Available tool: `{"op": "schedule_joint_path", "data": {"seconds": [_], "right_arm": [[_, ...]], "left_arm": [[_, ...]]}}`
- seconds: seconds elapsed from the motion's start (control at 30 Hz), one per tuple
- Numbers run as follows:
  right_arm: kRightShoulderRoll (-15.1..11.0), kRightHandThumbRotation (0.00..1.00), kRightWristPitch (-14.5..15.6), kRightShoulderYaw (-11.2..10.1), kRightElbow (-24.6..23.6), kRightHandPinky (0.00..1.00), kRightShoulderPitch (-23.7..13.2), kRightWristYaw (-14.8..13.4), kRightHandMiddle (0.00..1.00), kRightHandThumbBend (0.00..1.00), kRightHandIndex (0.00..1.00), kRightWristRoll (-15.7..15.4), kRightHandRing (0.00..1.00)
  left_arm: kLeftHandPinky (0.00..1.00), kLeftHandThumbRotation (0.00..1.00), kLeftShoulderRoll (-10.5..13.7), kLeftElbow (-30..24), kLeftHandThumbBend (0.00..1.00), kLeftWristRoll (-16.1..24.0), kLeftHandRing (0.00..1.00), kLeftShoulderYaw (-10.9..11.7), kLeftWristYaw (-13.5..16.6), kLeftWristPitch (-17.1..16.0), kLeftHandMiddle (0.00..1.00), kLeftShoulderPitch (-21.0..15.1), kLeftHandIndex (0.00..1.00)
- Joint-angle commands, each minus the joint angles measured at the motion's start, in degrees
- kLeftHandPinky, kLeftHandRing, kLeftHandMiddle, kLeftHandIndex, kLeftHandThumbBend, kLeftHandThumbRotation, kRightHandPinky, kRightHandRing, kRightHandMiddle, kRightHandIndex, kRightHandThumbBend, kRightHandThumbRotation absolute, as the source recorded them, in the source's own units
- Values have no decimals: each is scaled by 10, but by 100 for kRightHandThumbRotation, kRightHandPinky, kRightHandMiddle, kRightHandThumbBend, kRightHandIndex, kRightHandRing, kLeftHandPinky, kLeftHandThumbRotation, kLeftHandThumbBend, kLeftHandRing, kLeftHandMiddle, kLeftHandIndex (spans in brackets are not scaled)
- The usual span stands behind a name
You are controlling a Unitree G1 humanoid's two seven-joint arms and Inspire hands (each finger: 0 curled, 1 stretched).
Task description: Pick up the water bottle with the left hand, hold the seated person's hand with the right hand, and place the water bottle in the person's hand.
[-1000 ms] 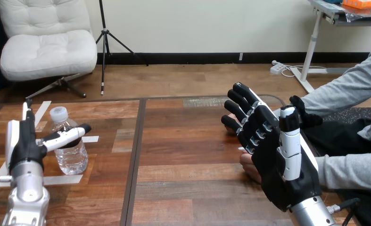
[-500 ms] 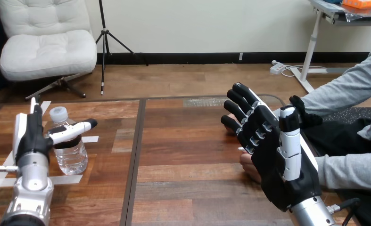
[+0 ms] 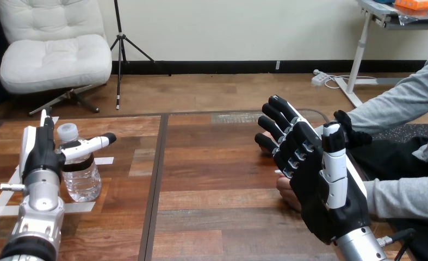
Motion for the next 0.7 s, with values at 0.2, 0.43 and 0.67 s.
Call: {"op": "schedule_joint_path", "data": {"seconds": [0.2, 0.43, 0.67], "right_arm": [[0, 100, -1, -7, -26, 92, -29, -7, 94, 74, 92, -1, 95], [-3, 100, 1, -7, -29, 91, -29, -8, 94, 74, 91, 0, 94], [-3, 100, 4, -7, -32, 91, -29, -9, 94, 74, 92, 1, 95]], "left_arm": [[92, 22, 16, 19, 98, 9, 100, -17, -1, 9, 100, -65, 100], [92, 23, 20, 30, 98, 11, 100, -24, -7, 23, 100, -75, 100], [93, 23, 22, 34, 98, 8, 100, -27, -7, 30, 100, -81, 100]]}}
